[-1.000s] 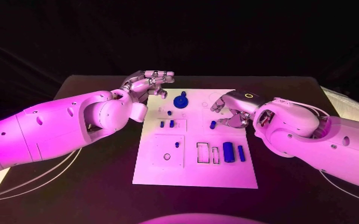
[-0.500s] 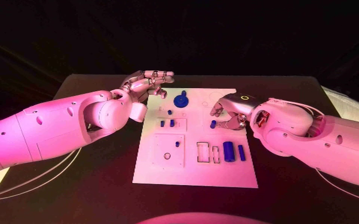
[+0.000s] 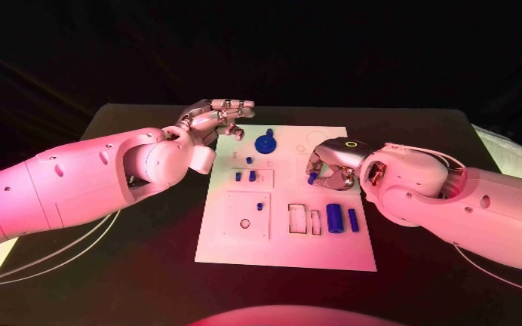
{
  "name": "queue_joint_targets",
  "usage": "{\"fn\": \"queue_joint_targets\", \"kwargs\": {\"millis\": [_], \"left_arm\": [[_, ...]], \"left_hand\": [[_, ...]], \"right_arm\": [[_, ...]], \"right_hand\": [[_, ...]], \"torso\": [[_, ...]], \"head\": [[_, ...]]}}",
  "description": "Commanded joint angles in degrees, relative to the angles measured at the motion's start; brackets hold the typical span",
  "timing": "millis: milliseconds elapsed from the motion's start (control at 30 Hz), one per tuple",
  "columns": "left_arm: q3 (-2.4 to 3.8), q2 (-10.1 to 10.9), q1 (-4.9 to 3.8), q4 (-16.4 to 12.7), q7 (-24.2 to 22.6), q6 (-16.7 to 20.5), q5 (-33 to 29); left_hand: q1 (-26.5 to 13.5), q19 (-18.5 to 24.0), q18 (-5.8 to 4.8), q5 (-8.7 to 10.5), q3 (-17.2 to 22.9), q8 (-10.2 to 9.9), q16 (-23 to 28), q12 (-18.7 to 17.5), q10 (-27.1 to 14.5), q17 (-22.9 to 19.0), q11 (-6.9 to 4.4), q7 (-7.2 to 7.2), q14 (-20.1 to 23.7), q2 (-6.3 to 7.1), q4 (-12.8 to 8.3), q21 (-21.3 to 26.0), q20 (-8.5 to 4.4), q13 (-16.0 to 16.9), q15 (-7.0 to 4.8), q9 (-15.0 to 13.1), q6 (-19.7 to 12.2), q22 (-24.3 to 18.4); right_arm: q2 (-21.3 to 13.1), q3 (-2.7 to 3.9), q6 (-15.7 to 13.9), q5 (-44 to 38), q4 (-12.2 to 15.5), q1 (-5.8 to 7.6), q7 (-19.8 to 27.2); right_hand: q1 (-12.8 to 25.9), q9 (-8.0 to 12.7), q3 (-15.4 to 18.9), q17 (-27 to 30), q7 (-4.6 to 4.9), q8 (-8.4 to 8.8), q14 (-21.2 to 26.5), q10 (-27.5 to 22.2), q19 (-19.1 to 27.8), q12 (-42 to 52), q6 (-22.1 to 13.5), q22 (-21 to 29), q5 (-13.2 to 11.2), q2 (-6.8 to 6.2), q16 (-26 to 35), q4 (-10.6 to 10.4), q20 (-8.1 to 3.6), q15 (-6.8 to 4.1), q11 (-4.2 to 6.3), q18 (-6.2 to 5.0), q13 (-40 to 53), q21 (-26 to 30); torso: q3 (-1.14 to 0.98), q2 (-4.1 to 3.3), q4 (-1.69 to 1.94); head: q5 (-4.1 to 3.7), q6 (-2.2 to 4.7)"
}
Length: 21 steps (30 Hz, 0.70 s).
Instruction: Assemble the parts on the task board
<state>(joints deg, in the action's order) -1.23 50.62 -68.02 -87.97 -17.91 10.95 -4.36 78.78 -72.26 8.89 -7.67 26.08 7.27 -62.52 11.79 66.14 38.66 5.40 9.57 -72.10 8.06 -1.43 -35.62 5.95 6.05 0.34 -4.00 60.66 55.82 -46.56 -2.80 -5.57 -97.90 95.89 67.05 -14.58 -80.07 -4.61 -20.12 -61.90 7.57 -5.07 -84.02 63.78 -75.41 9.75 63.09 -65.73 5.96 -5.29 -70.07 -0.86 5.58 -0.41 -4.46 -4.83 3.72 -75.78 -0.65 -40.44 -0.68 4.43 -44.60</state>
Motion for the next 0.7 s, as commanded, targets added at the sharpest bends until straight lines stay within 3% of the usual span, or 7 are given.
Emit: {"fn": "queue_joint_targets", "kwargs": {"millis": [33, 433, 700], "left_arm": [[0.04, 0.0, -0.01, -0.2, -0.1, -1.0, -0.1], [0.04, 0.0, -0.01, -0.2, 0.1, -1.2, -0.1], [0.04, -0.1, -0.01, -0.1, 0.1, -1.3, -0.1]], "left_hand": [[0.0, 0.4, 0.94, 0.19, -0.1, 0.2, 0.3, 0.3, -0.4, -0.1, -0.04, 0.13, 0.3, -0.13, -0.1, 0.3, 0.16, 0.1, 0.16, 0.1, -0.3, -0.1], [0.1, 0.4, 0.99, 0.14, -0.2, 0.3, 0.3, 0.4, -0.5, -0.1, -0.02, 0.16, 0.3, -0.21, -0.2, 0.5, 0.17, 0.1, 0.17, 0.1, -0.3, -0.2], [0.1, 0.4, 0.99, 0.14, -0.2, 0.3, 0.3, 0.4, -0.5, -0.1, -0.02, 0.16, 0.3, -0.21, -0.2, 0.5, 0.17, 0.1, 0.17, 0.1, -0.3, -0.2]], "right_arm": [[0.4, -0.04, 0.6, -0.3, -0.3, -0.12, 0.5], [1.2, -0.08, -1.3, -0.6, -1.0, -0.42, 0.0], [0.1, 0.00, -6.1, -0.3, 0.6, -0.45, -0.3]], "right_hand": [[-0.1, -0.1, -0.6, -0.2, -0.01, -0.31, -1.5, 1.0, -0.3, 0.3, 0.9, -0.3, -0.2, 0.62, -0.3, 0.0, 0.23, 0.06, 0.10, -0.49, 0.0, -0.3], [-0.2, -0.5, -2.0, -0.8, -0.37, -0.76, -1.7, 3.4, -0.9, 0.0, 2.7, -1.3, -0.8, 1.48, -1.0, -0.1, -0.09, -0.34, 0.62, -0.29, 0.1, -1.0], [-1.0, -0.8, -3.4, -1.4, -0.51, -1.05, -1.8, 5.0, -1.8, -0.3, 3.7, -2.8, -1.5, 2.23, -1.6, 0.4, -0.41, -0.66, 1.00, 0.01, 0.3, -1.9]], "torso": [[-0.05, -0.02, -0.07], [-0.03, 0.06, -0.10], [-0.05, 0.15, -0.13]], "head": [[0.16, -0.23], [0.25, -0.38], [0.16, -0.20]]}}
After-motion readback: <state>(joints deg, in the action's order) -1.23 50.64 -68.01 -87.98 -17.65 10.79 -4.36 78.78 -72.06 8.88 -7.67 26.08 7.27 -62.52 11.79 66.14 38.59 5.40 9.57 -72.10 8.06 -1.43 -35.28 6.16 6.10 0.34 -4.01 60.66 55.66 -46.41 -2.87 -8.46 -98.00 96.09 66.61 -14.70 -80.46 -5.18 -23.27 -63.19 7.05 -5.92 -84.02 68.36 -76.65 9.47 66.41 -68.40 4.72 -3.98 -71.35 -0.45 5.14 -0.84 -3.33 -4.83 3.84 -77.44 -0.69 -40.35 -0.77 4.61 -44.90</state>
